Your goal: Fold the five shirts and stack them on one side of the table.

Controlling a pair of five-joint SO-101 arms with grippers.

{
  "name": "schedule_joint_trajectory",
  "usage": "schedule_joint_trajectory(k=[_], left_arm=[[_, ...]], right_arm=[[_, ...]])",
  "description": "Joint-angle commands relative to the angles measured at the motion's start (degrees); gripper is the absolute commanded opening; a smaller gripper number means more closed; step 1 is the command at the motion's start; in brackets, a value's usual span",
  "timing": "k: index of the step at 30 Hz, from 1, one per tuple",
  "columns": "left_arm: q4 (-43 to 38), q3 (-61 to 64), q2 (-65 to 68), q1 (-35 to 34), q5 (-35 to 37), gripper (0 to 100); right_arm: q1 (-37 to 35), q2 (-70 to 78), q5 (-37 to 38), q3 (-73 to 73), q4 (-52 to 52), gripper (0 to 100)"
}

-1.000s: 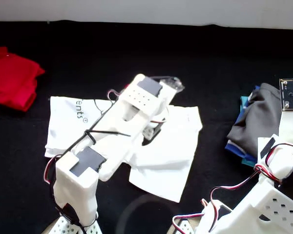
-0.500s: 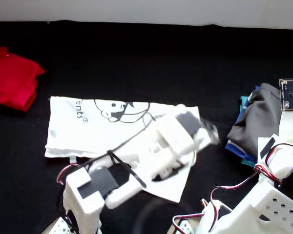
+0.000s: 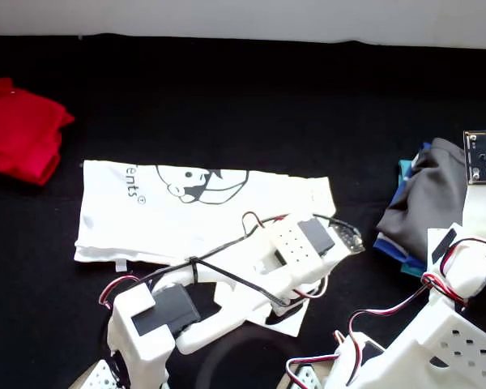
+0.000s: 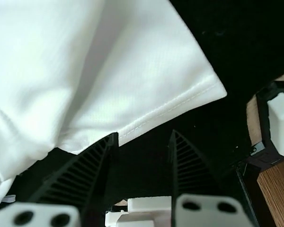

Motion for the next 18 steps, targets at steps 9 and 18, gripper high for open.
schedule_joint_trajectory(k=[9, 18], left_arm=[[-2.37, -4.09, 9.19, 1.36, 0.44, 15], [-0.88, -4.18, 5.76, 0.92, 0.18, 1]], right_arm=[[0.22, -0.66, 0.62, 0.04, 0.48, 1.9], [0.4, -0.66, 0.62, 0.04, 0.48, 1.9]])
